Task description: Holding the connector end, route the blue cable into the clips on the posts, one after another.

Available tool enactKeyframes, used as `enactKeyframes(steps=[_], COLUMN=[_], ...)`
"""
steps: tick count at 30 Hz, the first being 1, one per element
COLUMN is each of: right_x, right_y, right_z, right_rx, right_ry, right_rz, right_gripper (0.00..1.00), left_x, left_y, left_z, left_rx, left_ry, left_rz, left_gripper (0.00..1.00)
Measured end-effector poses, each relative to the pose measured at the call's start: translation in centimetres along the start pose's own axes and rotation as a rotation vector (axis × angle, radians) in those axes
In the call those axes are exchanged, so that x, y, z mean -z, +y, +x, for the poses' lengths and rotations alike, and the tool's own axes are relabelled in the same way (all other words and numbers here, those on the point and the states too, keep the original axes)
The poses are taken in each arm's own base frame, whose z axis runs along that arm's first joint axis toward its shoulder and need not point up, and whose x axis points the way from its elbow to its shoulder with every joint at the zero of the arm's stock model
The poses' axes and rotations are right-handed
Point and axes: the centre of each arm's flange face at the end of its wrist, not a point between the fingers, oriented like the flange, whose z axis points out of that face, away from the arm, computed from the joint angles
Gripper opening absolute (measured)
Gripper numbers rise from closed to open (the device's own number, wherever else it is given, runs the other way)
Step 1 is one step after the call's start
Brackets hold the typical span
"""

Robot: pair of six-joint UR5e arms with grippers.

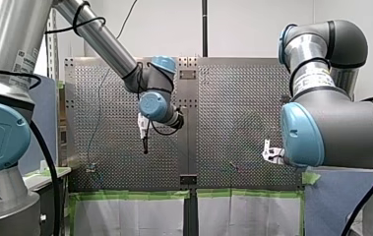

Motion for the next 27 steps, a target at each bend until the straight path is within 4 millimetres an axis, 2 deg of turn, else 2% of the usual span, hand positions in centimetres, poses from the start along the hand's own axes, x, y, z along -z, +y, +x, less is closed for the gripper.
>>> enactKeyframes(steps=[13,22,27], right_x=[-0.2,0.0,0.1], right_y=[-3.0,-4.5,-4.8], right_z=[7.9,13.9,15.1], right_rx=[0.035,0.031,0.037], right_ry=[0.095,0.198,0.215], right_rz=[0.042,0.122,0.141], right_gripper=[0.00,0.00,0.00], left_x=[4.1,5.6,5.9], left_y=[2.2,1.8,1.8], left_z=[-0.6,-3.4,-4.3], left_rx=[0.016,0.091,0.104], left_ry=[0.001,-0.046,-0.064], left_rz=[0.020,0.091,0.097], left_gripper=[1.00,1.00,1.00])
